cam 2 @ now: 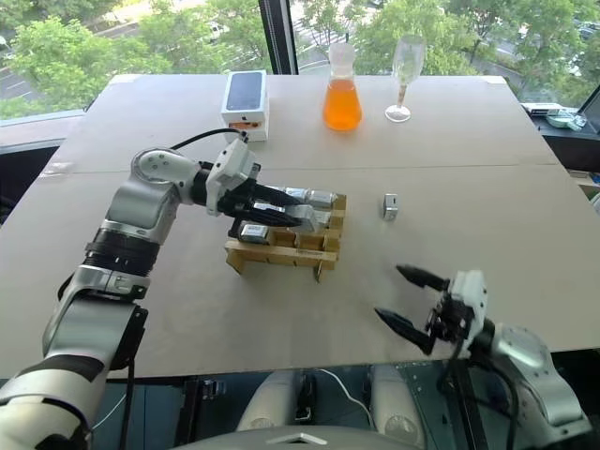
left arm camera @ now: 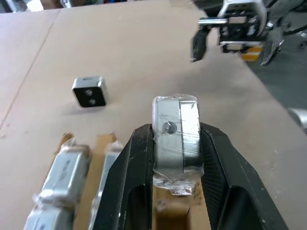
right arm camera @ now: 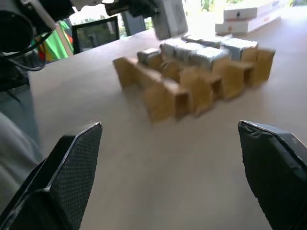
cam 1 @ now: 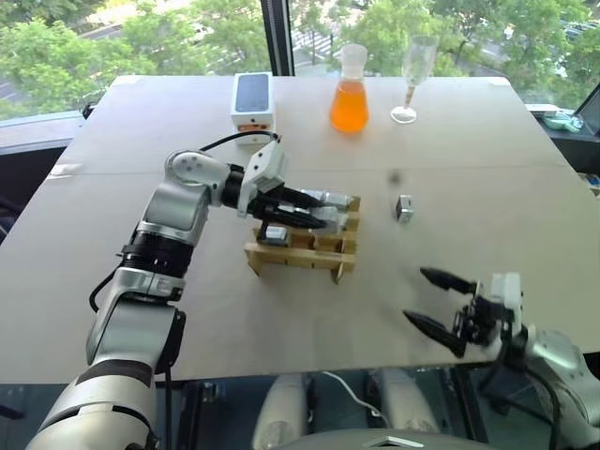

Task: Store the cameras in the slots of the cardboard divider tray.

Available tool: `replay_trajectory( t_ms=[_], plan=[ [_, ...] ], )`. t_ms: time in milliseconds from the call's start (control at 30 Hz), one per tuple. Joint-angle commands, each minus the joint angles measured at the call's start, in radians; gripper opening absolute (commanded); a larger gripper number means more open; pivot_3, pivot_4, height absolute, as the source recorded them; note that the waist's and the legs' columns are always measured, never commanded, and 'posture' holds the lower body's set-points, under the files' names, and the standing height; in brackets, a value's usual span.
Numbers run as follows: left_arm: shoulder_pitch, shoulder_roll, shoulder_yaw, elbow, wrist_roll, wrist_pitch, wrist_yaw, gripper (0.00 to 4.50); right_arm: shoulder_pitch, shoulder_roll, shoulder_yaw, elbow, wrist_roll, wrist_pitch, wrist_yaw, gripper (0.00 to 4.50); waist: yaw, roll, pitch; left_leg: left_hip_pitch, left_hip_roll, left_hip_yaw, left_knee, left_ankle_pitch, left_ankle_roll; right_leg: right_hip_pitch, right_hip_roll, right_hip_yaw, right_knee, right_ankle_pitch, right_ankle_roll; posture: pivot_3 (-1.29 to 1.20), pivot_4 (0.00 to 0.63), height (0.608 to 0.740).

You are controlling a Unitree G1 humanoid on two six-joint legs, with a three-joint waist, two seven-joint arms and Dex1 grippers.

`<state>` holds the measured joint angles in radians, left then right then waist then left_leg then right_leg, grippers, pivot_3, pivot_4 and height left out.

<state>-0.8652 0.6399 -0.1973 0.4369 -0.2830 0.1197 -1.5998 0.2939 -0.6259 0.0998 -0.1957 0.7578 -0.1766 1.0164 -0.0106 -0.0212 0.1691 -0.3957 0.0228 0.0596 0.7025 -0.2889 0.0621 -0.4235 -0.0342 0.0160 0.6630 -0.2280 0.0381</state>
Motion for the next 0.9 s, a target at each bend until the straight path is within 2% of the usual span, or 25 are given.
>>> replay_trajectory(
  t_ms=[33,133,333,600,900],
  plan=[
    [-0.001,0.047,-0.018,0.031,-0.002,-0.102,-0.015,0.76,0.003,0.022,-0.036,-0.023,0.005,-0.055,0.114,4.50,-0.004,0.000,0.000,0.000,0.000,0.000,0.000,0.000,0.000,0.000,0.000,0.000,0.000,0.000,0.000,0.00,0.150,0.740],
    [-0.004,0.054,-0.033,0.086,0.011,-0.183,-0.015,0.76,-0.005,0.051,-0.050,-0.010,-0.014,-0.054,0.139,4.50,0.001,0.000,0.000,0.000,0.000,0.000,0.001,0.000,0.000,0.000,-0.001,0.000,0.000,0.000,0.001,0.00,0.150,0.740],
    [-0.028,0.056,-0.064,0.162,-0.001,-0.217,-0.015,0.76,-0.042,0.084,-0.083,0.027,-0.047,-0.038,0.166,4.50,0.017,0.000,0.000,0.000,0.000,0.000,0.001,0.000,0.000,0.000,-0.001,0.000,0.000,0.001,0.001,0.00,0.150,0.740],
    [-0.060,0.013,-0.105,0.258,0.021,-0.304,-0.015,0.76,-0.072,0.117,-0.099,0.044,-0.076,-0.026,0.184,4.50,0.022,0.000,0.000,-0.001,0.000,0.000,0.001,0.000,0.000,0.000,0.000,0.000,0.000,0.001,0.001,0.00,0.150,0.740],
    [-0.062,0.029,-0.158,0.265,0.013,-0.270,-0.015,0.76,-0.064,0.136,-0.113,0.044,-0.102,-0.037,0.187,4.50,0.024,0.000,0.000,-0.001,0.000,0.000,0.001,0.000,0.000,0.000,-0.001,0.000,0.000,0.001,0.001,0.00,0.150,0.740]
  ],
)
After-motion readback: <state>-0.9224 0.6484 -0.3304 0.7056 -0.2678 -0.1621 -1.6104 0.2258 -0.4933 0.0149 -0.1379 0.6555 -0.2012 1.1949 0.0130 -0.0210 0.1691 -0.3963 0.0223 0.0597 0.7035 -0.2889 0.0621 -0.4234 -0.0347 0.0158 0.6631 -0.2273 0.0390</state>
